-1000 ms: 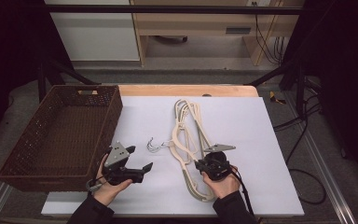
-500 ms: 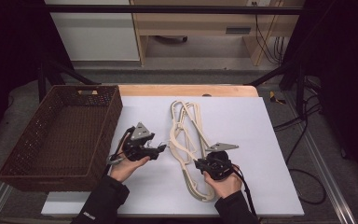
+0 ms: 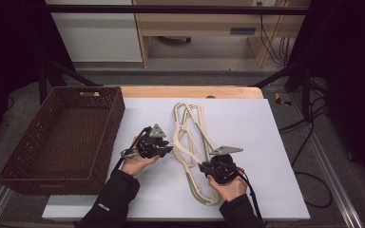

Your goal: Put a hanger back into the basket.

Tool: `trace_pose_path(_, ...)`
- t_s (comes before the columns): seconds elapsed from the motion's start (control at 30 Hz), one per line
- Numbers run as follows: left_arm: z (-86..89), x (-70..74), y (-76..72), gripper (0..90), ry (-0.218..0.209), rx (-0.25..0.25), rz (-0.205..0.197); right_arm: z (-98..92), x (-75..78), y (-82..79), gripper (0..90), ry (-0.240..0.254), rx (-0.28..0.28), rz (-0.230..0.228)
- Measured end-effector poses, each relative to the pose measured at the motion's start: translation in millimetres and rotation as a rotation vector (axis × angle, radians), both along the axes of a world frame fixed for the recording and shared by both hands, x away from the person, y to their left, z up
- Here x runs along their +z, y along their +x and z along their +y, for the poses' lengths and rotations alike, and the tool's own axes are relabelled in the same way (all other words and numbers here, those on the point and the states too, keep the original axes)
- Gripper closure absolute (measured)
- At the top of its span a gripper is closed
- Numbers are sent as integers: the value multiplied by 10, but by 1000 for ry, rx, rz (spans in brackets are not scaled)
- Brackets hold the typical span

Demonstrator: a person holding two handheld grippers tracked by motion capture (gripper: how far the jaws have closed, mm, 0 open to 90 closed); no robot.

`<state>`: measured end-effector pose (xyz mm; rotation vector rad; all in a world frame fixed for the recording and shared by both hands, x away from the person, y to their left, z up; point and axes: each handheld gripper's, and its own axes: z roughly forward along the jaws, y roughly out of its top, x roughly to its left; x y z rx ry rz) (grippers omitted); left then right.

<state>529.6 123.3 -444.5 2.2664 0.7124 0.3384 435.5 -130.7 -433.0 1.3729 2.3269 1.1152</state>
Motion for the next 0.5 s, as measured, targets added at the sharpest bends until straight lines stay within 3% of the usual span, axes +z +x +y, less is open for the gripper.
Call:
trace_pose_path(0.1, -1, 2, 10, 813, 14, -5, -3, 4, -1, -8, 797, -2, 5, 2)
trace_pose_path(0.23, 8, 20, 7, 821, 19, -14, -2, -6, -9, -6, 796, 5, 16, 0)
trace_pose_path(0.3, -1, 45, -21, 824, 46, -20, -23, -11, -25, -5, 795, 9, 23, 12)
trace_pose_path(0.5, -29, 57, -72, 829, 94, -28, -34, 6, -88, -25, 790, 3, 41, 23)
